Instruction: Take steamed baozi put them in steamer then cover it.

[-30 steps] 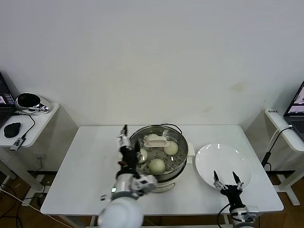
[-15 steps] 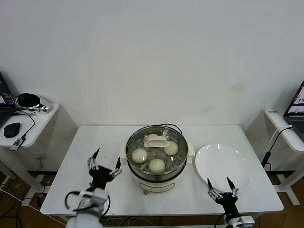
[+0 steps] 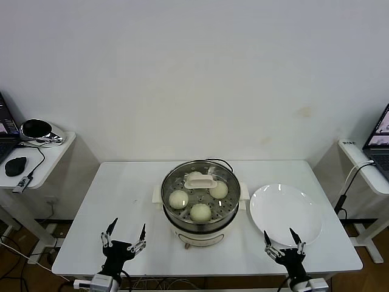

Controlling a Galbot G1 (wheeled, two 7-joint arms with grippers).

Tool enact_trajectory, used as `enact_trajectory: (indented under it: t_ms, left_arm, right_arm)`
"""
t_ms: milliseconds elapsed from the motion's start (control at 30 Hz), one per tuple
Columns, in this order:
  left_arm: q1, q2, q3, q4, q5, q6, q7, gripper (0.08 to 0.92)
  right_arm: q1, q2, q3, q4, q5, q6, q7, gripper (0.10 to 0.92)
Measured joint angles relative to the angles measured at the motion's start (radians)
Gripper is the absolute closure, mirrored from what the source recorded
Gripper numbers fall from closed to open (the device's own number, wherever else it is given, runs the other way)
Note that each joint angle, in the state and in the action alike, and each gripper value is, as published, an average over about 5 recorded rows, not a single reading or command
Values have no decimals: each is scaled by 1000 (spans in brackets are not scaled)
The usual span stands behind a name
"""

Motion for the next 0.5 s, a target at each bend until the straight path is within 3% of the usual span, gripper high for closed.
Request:
enact_trajectory:
  t_ms: [500]
  left_arm:
    - [53, -16, -21, -27, -99, 0, 16, 177]
  right_arm:
    - [-10, 5, 19, 68, -36, -33, -5, 203]
